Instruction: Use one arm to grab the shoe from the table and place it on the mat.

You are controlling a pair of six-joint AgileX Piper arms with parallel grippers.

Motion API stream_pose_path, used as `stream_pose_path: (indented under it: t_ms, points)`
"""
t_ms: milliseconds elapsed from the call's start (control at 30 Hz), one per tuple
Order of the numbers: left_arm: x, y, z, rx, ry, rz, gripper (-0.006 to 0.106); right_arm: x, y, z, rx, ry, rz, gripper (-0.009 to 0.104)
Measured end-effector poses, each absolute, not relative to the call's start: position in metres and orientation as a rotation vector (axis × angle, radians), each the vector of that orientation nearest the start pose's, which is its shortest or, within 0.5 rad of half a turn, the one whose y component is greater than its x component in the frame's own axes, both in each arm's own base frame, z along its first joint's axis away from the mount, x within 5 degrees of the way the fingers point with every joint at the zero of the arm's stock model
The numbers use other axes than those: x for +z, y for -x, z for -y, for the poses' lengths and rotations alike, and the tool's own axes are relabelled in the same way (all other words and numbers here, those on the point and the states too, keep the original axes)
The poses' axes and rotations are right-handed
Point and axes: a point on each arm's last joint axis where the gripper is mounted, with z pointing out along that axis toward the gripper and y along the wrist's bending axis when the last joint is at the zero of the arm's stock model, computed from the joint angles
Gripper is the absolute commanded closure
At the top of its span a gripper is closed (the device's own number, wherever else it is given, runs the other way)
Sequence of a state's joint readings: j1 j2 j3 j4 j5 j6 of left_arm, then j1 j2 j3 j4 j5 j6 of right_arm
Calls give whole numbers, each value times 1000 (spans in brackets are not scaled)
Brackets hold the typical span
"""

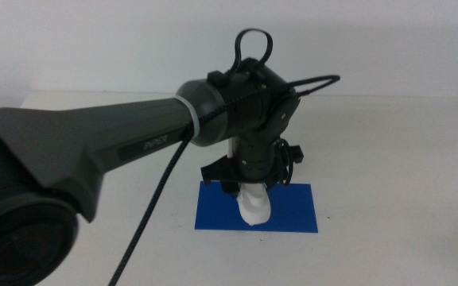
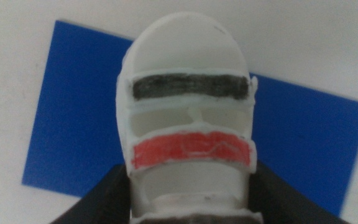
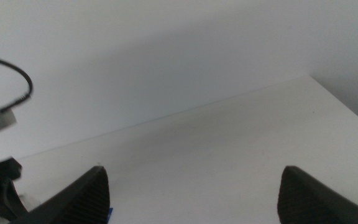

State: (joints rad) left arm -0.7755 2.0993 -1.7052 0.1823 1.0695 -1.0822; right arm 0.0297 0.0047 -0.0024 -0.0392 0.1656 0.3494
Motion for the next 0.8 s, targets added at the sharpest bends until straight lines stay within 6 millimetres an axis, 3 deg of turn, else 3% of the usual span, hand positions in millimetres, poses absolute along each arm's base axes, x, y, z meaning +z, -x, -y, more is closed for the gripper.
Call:
stream_pose_path:
  t_ms: [133,267,367,533,633,800]
  points:
    - [192,-325,300,-85,357,-2908,84,199,-56,-1,254,-237,-1640,16]
    - [193,-328,305,-163,390,-2893,84,199,-56,-1,254,-237,-1640,16]
    - [194,-331,305,-212,687,-2843,84,199,-56,-1,254,-237,-1640,16]
    - [193,-331,303,-301,1599,-2515,84,199,-56,-1,254,-237,-1640,16]
    - [193,-332,302,-310,1770,-2414,84,199,-56,-1,254,-237,-1640,16]
    - [192,-332,302,-309,1816,-2375,84,199,-56,-1,254,-237,-1640,16]
